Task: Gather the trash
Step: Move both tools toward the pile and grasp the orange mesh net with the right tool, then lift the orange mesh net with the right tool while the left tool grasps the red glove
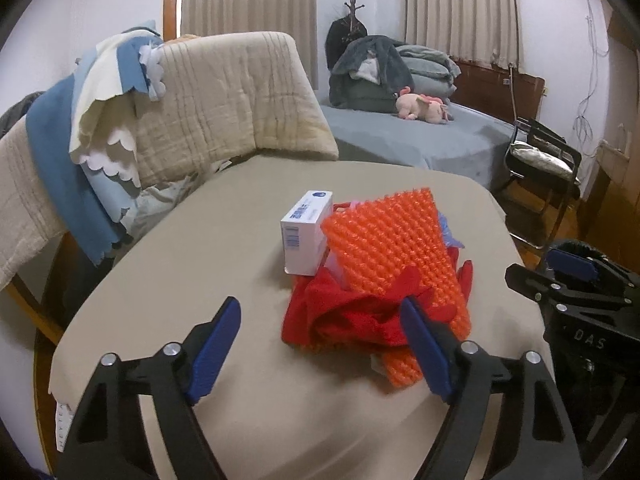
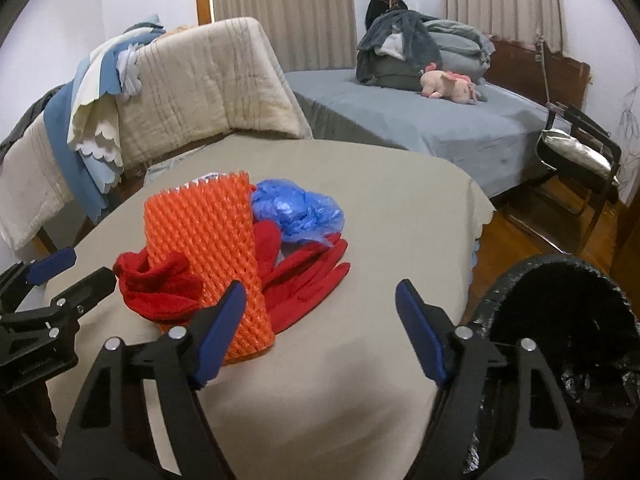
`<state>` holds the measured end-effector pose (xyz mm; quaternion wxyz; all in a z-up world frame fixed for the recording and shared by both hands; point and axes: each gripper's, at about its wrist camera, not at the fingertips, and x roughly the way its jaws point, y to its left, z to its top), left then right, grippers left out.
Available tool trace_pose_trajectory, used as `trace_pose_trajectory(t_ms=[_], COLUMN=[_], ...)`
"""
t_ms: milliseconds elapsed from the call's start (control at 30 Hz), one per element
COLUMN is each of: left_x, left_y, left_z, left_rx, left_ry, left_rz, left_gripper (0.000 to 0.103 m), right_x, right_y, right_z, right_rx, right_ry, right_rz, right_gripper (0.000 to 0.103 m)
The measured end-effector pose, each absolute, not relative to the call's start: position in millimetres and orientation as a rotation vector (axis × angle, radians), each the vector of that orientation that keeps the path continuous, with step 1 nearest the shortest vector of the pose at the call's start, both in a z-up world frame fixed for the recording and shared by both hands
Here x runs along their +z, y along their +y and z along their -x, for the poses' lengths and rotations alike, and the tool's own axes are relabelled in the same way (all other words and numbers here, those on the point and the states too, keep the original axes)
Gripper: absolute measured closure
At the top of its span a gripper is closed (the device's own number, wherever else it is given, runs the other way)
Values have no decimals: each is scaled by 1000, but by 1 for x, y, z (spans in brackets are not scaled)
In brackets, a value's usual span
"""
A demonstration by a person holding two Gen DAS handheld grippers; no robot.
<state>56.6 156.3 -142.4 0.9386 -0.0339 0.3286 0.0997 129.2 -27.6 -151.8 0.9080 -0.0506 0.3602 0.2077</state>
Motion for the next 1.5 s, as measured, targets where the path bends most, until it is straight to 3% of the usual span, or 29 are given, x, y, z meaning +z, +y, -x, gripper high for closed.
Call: trace_pose_trajectory(t_ms=[400, 567, 633, 733, 1200, 1500], left_x=[-159, -160, -161, -162, -154, -166], left_y=[177, 179, 179, 179, 159, 144], left_z=[-62, -63, -63, -63, -60, -76], left_rx=[237, 232, 231, 229, 184, 163], left_ry=[696, 707, 711, 718, 705, 727], left_rz=[88, 94, 92, 95, 94, 73], left_gripper=[26, 26, 26, 26, 26, 26], right_x=[-184, -193, -193, -189, -144, -149], right_y=[13, 20, 21, 20, -28, -62], right_z=[-138, -140, -140, -135, -119, -125], right_rx=[548, 593, 626, 652, 621, 532], right_ry=[818, 856, 867, 856, 788, 807], right_rz=[162, 156, 143, 148, 74, 51], right_gripper=[44, 63, 80, 89, 90, 90])
